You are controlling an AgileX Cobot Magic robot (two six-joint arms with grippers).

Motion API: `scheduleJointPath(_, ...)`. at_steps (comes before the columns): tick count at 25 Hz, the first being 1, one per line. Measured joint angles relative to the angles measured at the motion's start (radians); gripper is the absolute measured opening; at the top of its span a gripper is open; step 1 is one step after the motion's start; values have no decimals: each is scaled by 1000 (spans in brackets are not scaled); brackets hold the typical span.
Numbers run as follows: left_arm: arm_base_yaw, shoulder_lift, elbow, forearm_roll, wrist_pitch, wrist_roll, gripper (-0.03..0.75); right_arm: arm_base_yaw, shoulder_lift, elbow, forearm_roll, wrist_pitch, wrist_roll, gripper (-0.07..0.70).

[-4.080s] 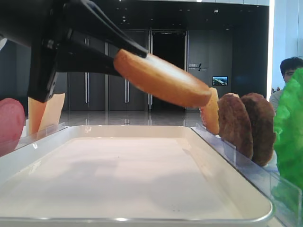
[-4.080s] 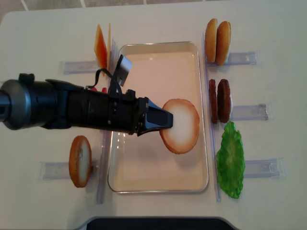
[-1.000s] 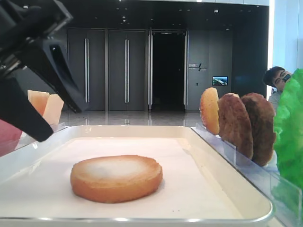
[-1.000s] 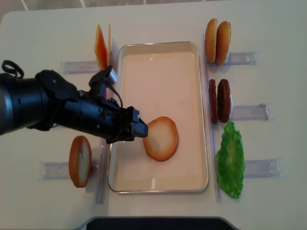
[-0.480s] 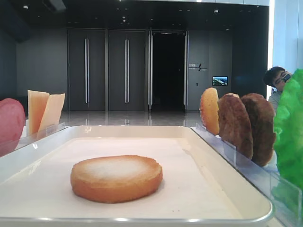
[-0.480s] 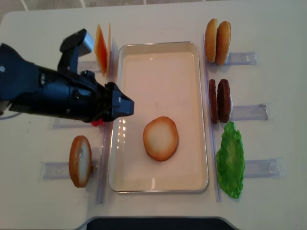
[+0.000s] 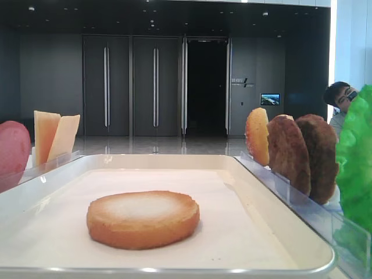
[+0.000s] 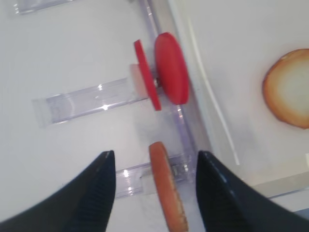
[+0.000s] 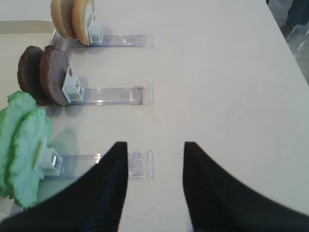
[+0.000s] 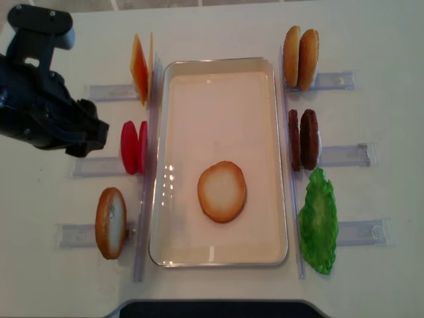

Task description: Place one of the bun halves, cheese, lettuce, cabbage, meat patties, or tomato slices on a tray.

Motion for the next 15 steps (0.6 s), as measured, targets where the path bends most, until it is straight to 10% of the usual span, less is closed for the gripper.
scheduleJointPath(8, 11, 0, 0, 146, 84, -77, 408, 0, 0, 0, 0, 0, 0, 296)
scheduleJointPath(15, 221, 0, -1, 115, 109, 4, 408, 0, 0, 0, 0, 0, 0, 296)
